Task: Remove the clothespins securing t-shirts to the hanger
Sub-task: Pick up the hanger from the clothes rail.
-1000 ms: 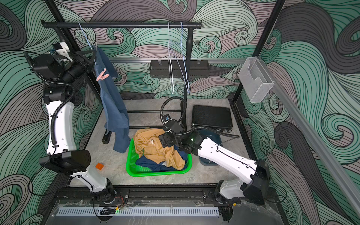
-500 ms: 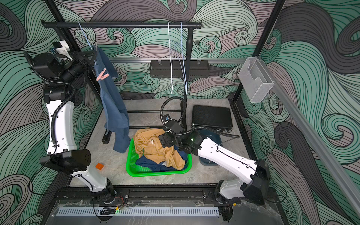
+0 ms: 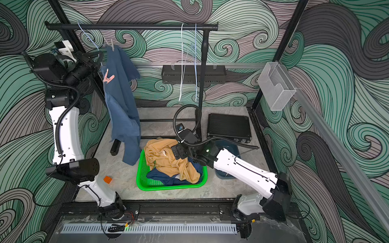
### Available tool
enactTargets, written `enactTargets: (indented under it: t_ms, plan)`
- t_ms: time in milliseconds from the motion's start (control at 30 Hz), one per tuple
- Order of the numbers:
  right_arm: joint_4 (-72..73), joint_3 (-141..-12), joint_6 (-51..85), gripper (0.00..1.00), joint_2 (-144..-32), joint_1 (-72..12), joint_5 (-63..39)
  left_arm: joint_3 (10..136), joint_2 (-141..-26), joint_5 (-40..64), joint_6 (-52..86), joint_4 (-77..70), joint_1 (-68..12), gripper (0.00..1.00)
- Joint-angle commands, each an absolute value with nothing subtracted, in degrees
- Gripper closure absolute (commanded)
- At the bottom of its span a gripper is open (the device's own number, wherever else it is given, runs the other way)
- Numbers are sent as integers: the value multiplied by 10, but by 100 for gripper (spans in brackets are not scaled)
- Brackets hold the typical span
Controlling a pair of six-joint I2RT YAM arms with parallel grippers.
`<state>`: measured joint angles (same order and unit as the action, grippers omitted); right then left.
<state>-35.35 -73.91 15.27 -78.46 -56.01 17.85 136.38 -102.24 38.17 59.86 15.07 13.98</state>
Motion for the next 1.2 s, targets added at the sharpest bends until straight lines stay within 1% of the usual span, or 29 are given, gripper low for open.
enactTargets:
  t_ms: [0,200,467,900,1167]
  plan:
    - [-353,-758,156,1,-789,-558,173,1411,-1023,384,591,140,133,100]
    - [-354,-762,156,1,-789,-558,172,1442,-1027,381,581,155,131,100]
    - [-356,-762,157,1,-787,-558,172,1437,-1006,375,568,171,123,100]
    - [-358,-758,159,1,-775,-560,171,1275,-909,353,564,129,117,100]
    - [-361,-756,157,1,-767,-565,173,1202,-855,344,550,126,113,100]
